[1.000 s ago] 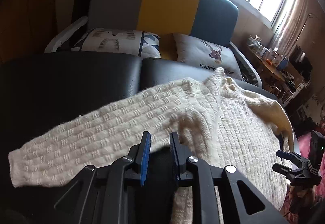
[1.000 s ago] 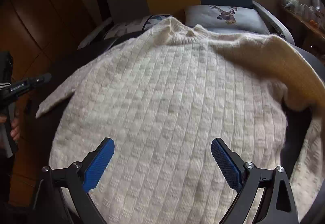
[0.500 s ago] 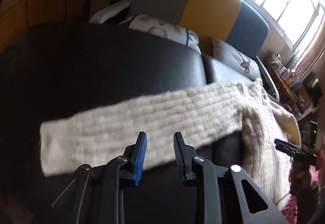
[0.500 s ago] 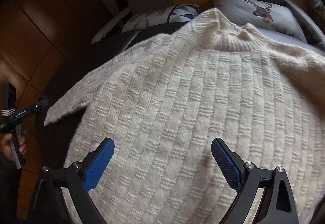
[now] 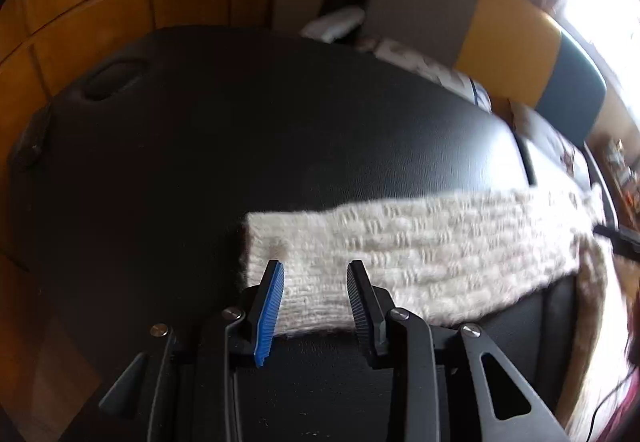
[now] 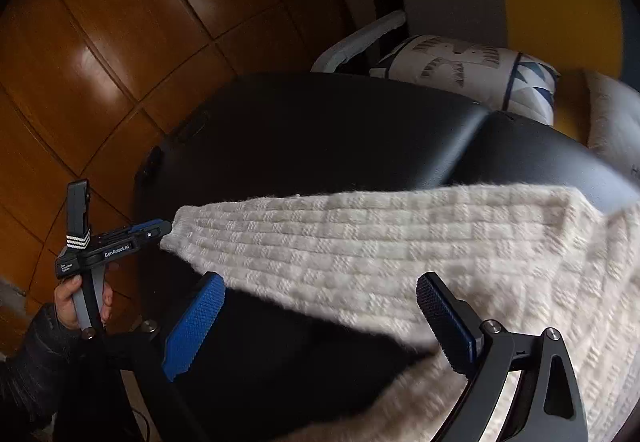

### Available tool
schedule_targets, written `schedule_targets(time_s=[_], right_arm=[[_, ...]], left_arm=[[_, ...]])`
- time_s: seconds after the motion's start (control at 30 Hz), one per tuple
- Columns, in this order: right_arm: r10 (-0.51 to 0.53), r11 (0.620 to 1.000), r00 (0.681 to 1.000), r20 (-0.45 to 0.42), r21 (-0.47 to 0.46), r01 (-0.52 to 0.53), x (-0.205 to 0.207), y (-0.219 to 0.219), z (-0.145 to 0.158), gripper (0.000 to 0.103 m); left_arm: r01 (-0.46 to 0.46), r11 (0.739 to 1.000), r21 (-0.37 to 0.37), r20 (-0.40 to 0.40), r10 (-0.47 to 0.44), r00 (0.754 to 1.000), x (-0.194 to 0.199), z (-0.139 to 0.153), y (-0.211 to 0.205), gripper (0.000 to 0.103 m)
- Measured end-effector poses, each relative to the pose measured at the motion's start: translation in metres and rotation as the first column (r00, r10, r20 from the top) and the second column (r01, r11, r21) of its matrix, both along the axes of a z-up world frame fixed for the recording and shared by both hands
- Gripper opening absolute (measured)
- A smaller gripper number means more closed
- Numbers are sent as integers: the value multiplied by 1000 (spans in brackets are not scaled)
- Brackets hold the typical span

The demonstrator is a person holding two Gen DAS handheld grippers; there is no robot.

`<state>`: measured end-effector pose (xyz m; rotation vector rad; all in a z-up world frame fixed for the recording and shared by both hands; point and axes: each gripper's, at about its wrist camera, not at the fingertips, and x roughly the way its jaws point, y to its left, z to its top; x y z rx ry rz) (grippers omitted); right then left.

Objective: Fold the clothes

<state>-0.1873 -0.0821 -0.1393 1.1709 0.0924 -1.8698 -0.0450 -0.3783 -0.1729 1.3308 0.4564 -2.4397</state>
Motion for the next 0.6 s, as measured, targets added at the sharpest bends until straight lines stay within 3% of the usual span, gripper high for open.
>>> schedule_targets(time_s=[0.17, 0.3, 0.33, 0.4, 0.43, 0.47, 0.53, 0.57, 0.6], right_arm=[[15, 992, 1000, 24, 122, -18, -11, -42, -32, 98], [3, 975, 1000, 4, 222, -4, -11, -55, -54, 98], [8, 968, 1000, -17, 250, -4, -8, -58, -58, 98], [43, 948, 995, -87, 319, -13, 4, -66, -61, 98], [56, 941, 992, -116, 338, -14, 9, -70, -61, 96], [54, 943, 990, -133, 333, -7, 12, -71, -59, 75], [31, 948, 987, -157, 316, 21, 14, -71, -51, 52], [23, 951, 986, -166, 308, 30, 14, -71, -47, 25], [22, 953, 986, -168, 301, 30, 14, -71, -42, 15]], left_arm=[[64, 998, -29, 56, -63, 996, -9, -15, 3, 36], [104, 987, -119, 49, -99, 994, -4, -18, 14, 36], [110, 983, -147, 45, -104, 994, -2, -18, 18, 33], [93, 982, -163, 38, -88, 995, 0, -18, 22, 9], [72, 985, -160, 28, -68, 997, 1, -16, 22, 9], [49, 987, -152, 14, -48, 999, 2, -15, 21, 7], [8, 991, -135, -22, -11, 1000, 6, -8, 19, 7], [-10, 992, -126, -48, 4, 999, 9, -2, 16, 6], [-29, 991, -127, -68, 21, 997, 11, 4, 13, 6]])
